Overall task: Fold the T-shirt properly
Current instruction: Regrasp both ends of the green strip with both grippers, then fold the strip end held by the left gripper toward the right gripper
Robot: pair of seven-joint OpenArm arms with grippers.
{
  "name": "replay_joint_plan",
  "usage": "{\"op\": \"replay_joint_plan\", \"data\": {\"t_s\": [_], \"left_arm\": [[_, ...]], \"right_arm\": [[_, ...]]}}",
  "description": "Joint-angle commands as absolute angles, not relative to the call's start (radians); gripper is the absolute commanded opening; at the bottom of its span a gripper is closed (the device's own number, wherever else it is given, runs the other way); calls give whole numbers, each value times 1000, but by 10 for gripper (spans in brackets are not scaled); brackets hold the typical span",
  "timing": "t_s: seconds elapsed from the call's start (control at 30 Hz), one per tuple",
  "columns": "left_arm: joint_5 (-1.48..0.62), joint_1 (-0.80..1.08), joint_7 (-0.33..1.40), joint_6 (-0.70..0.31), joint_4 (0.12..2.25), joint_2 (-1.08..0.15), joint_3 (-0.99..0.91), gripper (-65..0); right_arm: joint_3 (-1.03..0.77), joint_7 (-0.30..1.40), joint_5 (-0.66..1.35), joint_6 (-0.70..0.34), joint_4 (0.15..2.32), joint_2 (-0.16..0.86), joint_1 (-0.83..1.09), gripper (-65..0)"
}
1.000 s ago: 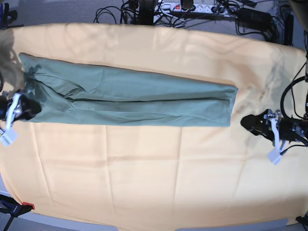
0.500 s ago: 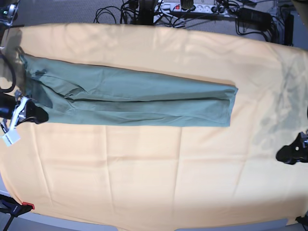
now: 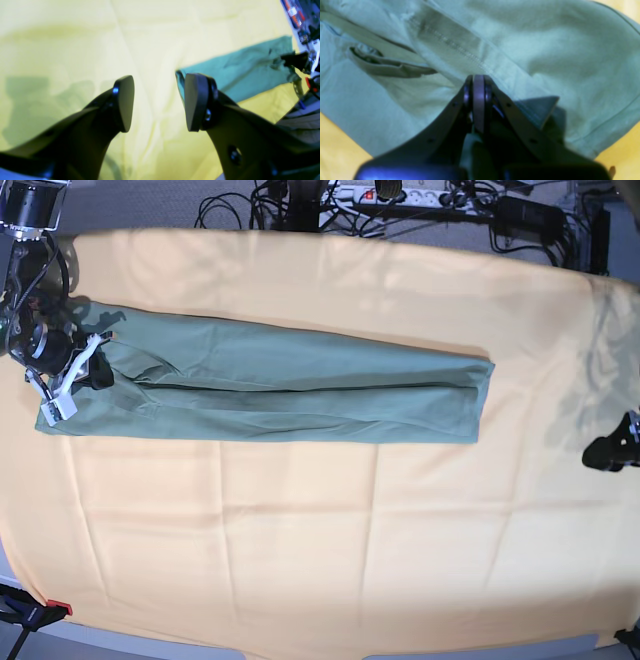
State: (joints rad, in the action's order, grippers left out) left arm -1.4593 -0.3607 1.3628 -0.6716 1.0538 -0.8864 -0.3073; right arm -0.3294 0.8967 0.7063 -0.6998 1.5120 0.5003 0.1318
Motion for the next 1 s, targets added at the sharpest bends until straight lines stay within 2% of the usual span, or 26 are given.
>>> {"op": "replay_joint_plan", "data": {"t_s": [0.0, 0.17, 0.4, 0.63, 0.97], "left_arm": [[-1484, -367, 1350, -675, 1066, -913, -317, -312], [-1484, -345, 1339, -636, 1066, -841, -309, -312], [-1484, -293, 1339, -634, 1066, -750, -259, -307], [-1398, -291, 1268, -601, 1066, -698, -172, -307], [-1388, -290, 1256, -601, 1066, -628, -122, -307]], "right_arm": [[-334, 897, 698, -690, 1523, 512, 124, -650], [-334, 889, 707, -688, 1523, 510, 121, -650], [-334, 894, 706, -688, 1523, 511, 121, -650], [-334, 895, 705, -688, 1523, 510, 121, -650], [-334, 894, 705, -669, 1523, 510, 121, -650]]}}
